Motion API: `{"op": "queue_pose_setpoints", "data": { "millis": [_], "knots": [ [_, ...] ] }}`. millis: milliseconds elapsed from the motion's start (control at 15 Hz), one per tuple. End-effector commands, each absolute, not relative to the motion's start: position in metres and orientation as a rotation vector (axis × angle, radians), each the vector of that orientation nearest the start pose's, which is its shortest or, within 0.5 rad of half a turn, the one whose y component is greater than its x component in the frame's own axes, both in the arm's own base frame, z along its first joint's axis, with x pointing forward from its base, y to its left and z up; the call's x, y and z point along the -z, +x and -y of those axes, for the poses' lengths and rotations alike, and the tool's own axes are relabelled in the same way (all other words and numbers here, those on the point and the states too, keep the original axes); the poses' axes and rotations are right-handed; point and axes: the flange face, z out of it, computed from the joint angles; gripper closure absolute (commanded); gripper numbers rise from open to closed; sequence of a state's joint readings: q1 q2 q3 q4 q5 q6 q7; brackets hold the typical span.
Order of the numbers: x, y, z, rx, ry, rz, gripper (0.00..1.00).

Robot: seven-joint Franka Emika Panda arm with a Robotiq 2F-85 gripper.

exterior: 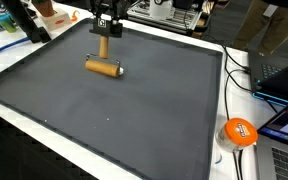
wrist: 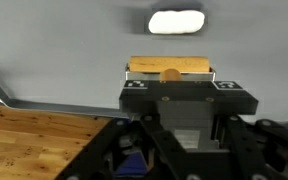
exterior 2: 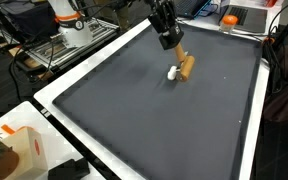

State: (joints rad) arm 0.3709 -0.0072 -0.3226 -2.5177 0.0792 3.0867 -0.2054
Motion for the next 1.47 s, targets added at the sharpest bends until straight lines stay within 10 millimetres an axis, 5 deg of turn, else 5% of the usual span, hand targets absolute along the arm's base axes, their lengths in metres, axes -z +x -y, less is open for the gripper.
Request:
{"op": "queue_pose_setpoints", "data": {
  "millis": [0, 467, 1400],
  "knots": [
    [-0.364, 0.524, -0.016, 0.848, -3.054, 0.283, 0.78],
    [-0.387, 0.547, -0.042, 0.705, -3.163, 0.315, 0.78],
    [-0.390, 0.553, -0.070, 0.411, -3.225, 0.328, 0.78]
  ]
}}
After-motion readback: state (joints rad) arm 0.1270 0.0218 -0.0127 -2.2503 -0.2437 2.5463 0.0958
